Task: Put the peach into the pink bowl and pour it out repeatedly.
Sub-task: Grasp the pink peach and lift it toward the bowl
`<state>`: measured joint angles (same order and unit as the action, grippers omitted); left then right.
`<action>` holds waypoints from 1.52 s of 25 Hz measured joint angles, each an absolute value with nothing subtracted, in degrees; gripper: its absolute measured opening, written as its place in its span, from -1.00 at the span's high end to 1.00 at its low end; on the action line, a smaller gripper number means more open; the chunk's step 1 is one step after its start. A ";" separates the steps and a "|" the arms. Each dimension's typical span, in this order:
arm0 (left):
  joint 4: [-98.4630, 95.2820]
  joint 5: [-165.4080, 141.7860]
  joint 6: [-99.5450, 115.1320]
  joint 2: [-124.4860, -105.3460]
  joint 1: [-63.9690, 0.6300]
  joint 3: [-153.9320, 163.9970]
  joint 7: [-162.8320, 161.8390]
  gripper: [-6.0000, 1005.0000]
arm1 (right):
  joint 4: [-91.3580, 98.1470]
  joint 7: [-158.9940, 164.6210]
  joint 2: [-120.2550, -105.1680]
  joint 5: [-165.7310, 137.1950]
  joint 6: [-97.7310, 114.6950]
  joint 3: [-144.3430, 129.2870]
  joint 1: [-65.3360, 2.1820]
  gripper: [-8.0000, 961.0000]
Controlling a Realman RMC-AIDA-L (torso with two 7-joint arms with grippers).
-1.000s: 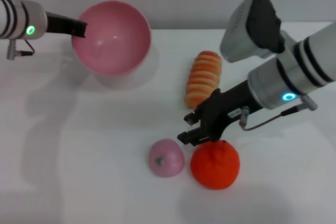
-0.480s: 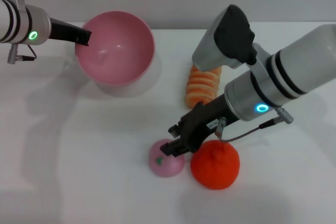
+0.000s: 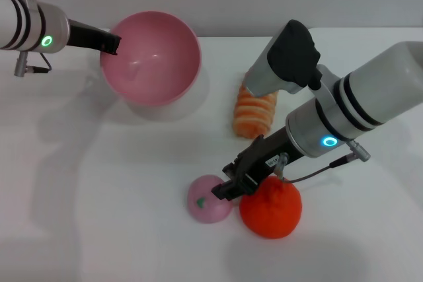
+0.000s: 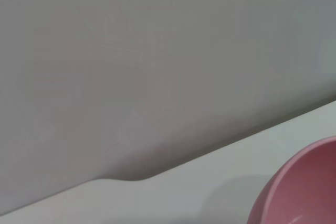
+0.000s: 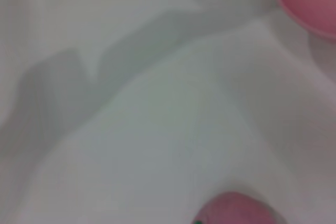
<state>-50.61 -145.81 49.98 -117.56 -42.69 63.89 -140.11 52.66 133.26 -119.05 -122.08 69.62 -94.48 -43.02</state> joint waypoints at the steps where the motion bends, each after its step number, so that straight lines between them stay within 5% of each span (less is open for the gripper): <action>1: -50.61 -145.81 49.98 -117.56 -42.69 63.89 -140.11 0.92 | 51.83 133.20 -119.08 -122.08 69.21 -94.57 -43.40 0.00; 23: -50.71 -145.81 49.93 -117.52 -42.41 65.39 -139.68 0.92 | 48.43 133.30 -119.44 -116.84 65.73 -100.54 -46.16 0.00; 38: -50.76 -145.81 50.06 -117.49 -42.18 65.39 -139.04 0.92 | 49.85 133.32 -119.34 -116.77 63.83 -102.50 -45.08 0.54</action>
<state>-50.76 -145.81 50.06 -117.49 -42.18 65.39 -139.05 49.85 133.32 -119.34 -116.77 63.83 -102.50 -45.08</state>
